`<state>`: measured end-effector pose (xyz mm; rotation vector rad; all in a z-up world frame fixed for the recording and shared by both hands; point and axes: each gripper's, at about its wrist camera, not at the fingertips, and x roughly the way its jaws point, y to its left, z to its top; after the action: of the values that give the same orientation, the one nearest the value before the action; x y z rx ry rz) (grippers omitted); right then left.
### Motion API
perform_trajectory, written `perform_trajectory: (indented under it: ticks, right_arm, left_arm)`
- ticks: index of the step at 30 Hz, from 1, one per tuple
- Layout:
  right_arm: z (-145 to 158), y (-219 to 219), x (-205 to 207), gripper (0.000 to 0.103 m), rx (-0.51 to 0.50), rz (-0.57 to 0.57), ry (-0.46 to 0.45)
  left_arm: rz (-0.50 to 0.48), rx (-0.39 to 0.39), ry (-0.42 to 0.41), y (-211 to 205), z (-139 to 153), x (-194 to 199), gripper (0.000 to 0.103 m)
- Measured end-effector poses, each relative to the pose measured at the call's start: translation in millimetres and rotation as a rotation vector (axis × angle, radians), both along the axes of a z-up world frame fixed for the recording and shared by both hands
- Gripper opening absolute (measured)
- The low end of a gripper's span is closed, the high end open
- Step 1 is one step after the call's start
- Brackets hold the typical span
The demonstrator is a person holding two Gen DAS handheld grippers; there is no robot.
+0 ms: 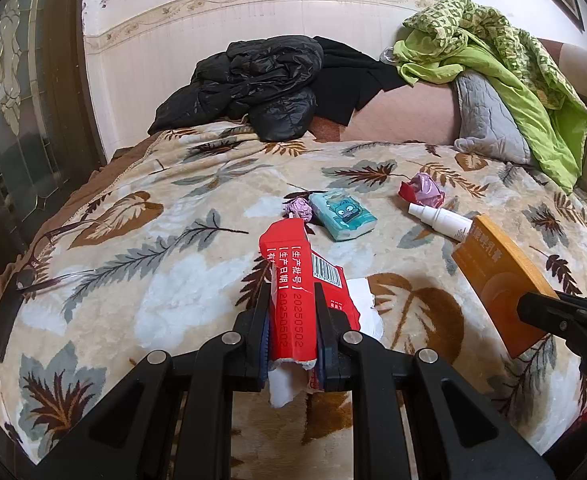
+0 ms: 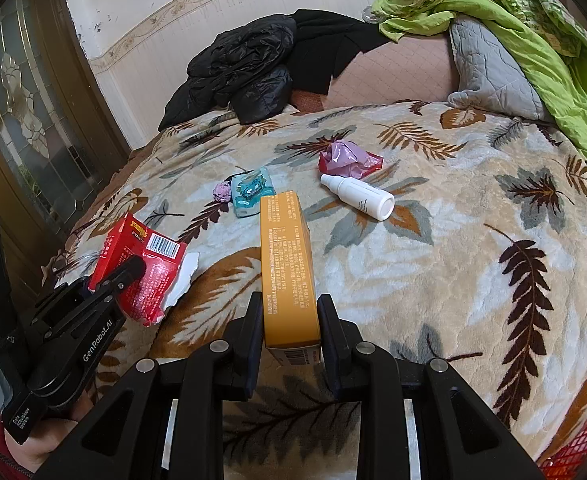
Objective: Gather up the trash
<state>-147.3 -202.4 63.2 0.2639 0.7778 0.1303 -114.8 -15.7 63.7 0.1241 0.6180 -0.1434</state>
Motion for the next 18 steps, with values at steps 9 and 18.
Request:
perform_trajectory:
  ticks: [9,18]
  right_arm:
    - [0,0,-1,0.028,0.006,-0.006,-0.002]
    - [14,-37,-28,0.028,0.136,-0.072,-0.003]
  left_arm:
    - [0.001,-0.007,0.003,2,-2,0,0.016]
    - [-0.136,-0.115,-0.019,-9,20,-20,0.016]
